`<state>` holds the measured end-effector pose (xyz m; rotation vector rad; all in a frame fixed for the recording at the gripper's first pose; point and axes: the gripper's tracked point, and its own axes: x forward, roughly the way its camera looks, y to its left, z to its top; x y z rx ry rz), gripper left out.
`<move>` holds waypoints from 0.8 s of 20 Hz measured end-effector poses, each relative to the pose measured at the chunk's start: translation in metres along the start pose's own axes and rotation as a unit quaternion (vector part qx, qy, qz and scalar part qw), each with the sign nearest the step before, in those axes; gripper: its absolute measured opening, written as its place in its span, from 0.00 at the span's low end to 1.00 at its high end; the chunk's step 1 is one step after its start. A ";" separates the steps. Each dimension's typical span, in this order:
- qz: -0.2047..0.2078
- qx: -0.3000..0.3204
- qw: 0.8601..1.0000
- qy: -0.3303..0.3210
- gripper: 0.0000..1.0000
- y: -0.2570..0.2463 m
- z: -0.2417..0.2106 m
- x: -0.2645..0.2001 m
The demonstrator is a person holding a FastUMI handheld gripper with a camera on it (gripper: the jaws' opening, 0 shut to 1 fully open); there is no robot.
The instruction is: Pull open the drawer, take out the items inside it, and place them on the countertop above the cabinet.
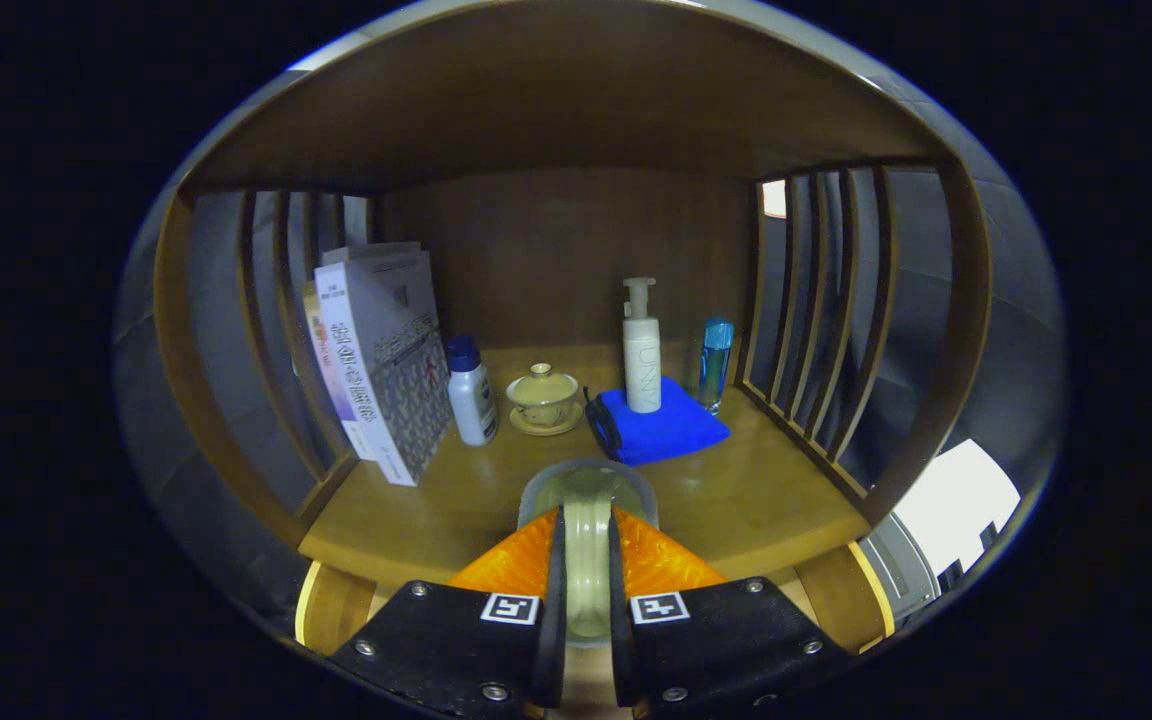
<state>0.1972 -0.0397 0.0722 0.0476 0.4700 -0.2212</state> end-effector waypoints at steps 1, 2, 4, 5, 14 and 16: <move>0.001 -0.001 1.000 0.001 0.19 0.000 0.002 0.008; 0.000 -0.004 1.000 0.005 0.20 -0.001 0.000 0.017; 0.003 -0.015 1.000 0.016 0.21 0.000 -0.007 0.030; 0.008 -0.024 0.999 0.021 0.21 0.002 -0.011 0.037; -0.022 -0.061 0.997 -0.051 0.96 -0.015 0.010 0.025; -0.011 -0.052 0.994 -0.094 0.96 -0.010 0.026 0.000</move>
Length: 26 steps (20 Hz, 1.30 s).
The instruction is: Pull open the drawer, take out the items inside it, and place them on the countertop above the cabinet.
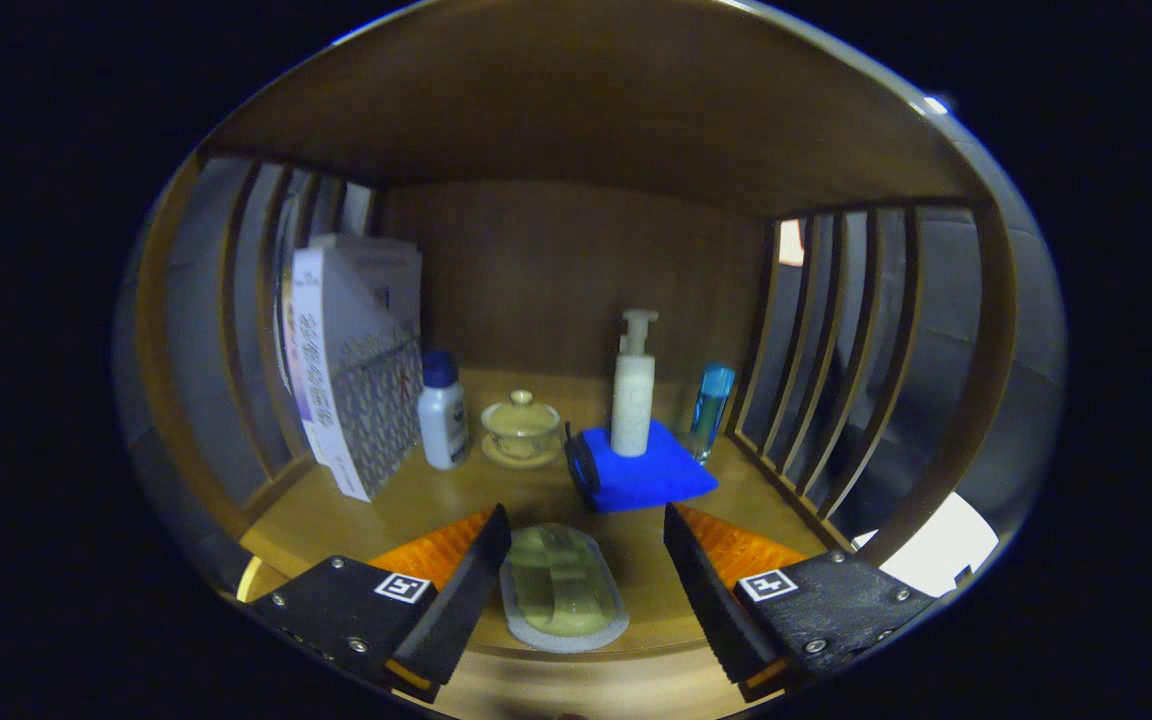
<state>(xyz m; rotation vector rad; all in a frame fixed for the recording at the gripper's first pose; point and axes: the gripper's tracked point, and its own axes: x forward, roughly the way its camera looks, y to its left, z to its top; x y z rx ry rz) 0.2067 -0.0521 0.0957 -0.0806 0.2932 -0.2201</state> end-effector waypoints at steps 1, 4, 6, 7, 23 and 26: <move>0.002 0.005 1.000 -0.022 0.96 0.000 0.010 -0.013; 0.003 0.017 0.997 -0.079 0.95 -0.001 0.033 -0.060; -0.001 0.021 0.995 -0.102 0.96 -0.004 0.039 -0.089; -0.001 0.026 0.994 -0.110 0.95 -0.004 0.040 -0.104; 0.036 0.007 0.986 -0.165 0.95 0.037 -0.054 -0.245; 0.033 -0.004 0.988 -0.154 0.95 0.040 -0.082 -0.255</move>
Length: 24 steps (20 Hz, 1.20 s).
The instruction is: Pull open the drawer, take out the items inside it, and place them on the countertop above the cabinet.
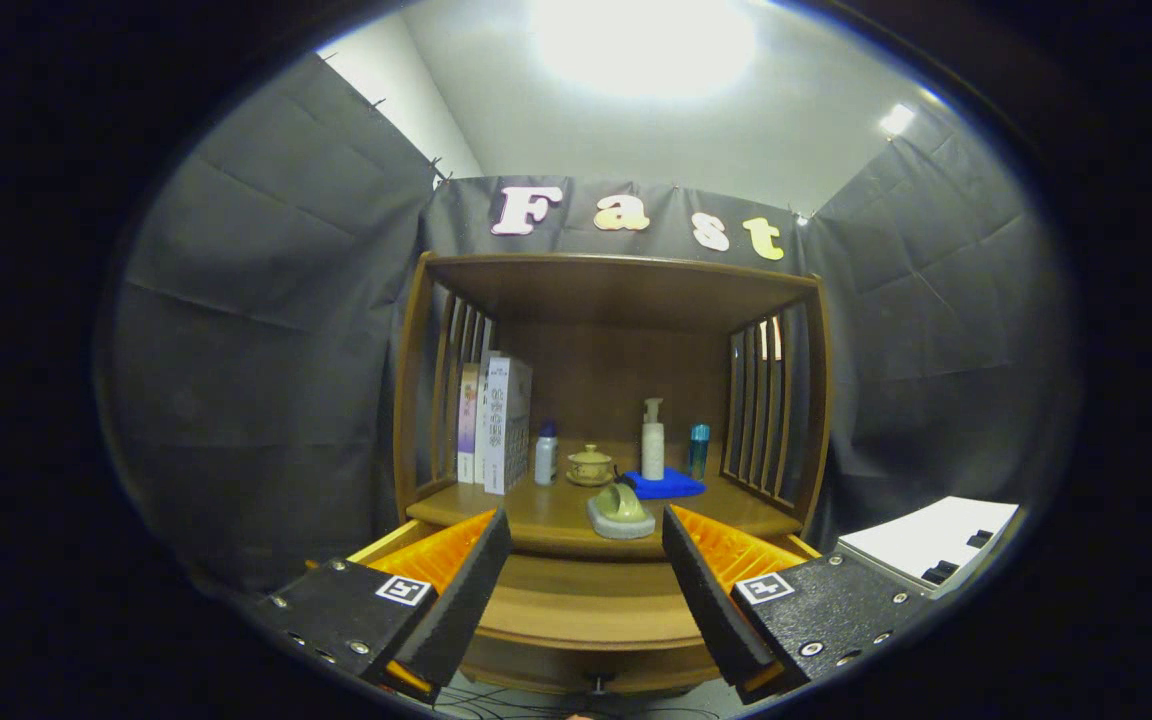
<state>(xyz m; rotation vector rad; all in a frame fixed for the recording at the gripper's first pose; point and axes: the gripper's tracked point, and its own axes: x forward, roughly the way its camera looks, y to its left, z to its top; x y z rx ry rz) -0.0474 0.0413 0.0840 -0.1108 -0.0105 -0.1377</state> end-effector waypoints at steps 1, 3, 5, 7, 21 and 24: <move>-0.001 -0.005 1.000 0.008 0.95 0.000 -0.010 -0.005; -0.001 -0.009 1.000 0.018 0.95 0.001 -0.025 -0.013; -0.001 -0.002 1.000 0.022 0.95 0.002 -0.039 -0.022; 0.000 0.004 1.000 0.019 0.95 0.001 -0.048 -0.029; 0.003 0.003 0.994 0.111 0.95 0.008 -0.139 -0.022; 0.004 0.005 0.993 0.115 0.95 0.008 -0.141 -0.012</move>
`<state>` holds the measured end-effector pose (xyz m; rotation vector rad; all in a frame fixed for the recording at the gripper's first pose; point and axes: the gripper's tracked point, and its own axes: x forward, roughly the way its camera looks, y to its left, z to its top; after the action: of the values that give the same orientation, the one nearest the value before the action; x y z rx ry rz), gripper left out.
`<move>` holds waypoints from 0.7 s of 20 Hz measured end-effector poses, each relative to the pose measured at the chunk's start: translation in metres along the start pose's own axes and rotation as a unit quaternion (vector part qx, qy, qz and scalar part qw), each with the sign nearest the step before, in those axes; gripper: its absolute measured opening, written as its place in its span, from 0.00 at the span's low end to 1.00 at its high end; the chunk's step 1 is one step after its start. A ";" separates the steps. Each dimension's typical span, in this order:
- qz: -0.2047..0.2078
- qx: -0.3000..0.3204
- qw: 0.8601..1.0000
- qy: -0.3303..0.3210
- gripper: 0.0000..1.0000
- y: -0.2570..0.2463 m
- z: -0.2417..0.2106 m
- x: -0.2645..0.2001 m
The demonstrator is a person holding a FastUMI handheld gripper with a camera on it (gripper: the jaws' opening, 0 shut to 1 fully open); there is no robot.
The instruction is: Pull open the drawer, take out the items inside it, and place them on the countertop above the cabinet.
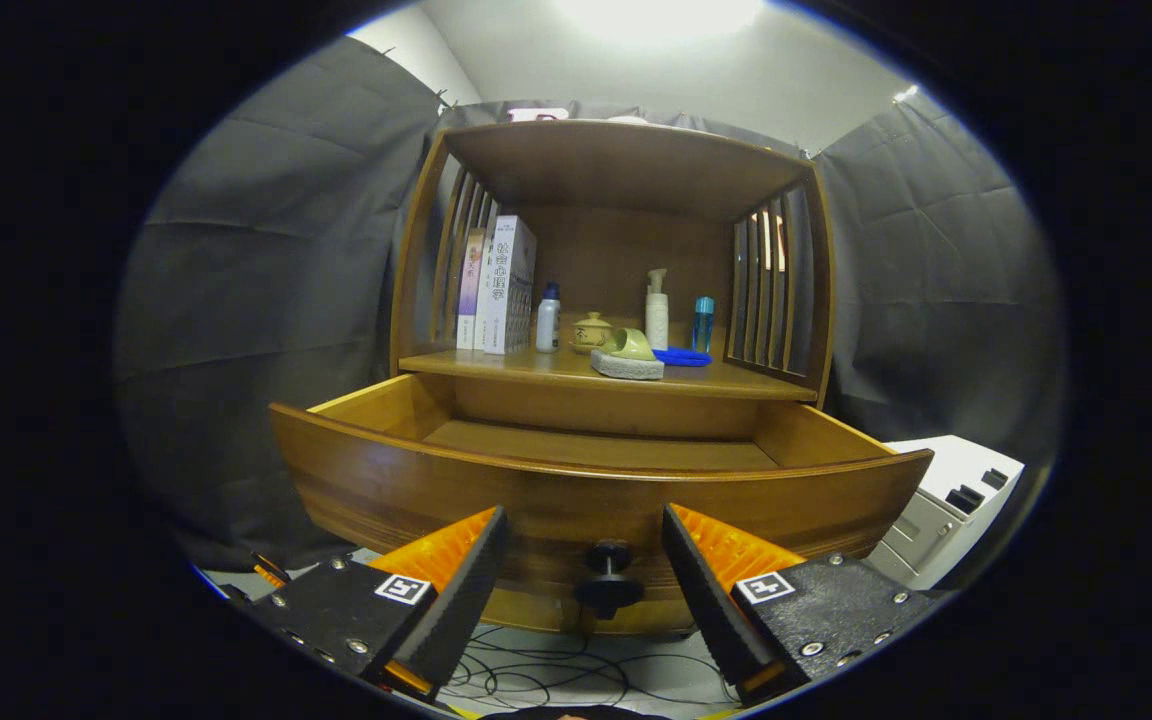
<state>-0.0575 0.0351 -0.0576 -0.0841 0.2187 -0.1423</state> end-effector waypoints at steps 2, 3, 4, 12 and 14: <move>-0.001 0.007 1.000 -0.003 0.95 -0.001 0.004 0.008; -0.013 0.010 1.000 0.000 0.95 -0.005 0.004 0.012; -0.018 0.012 1.000 0.000 0.95 -0.008 0.003 0.009; -0.008 0.021 1.000 -0.001 0.95 -0.003 0.006 0.022; -0.006 0.022 1.000 -0.002 0.95 -0.005 0.009 0.030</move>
<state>-0.0271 0.0264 -0.0545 -0.0423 0.2108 -0.1585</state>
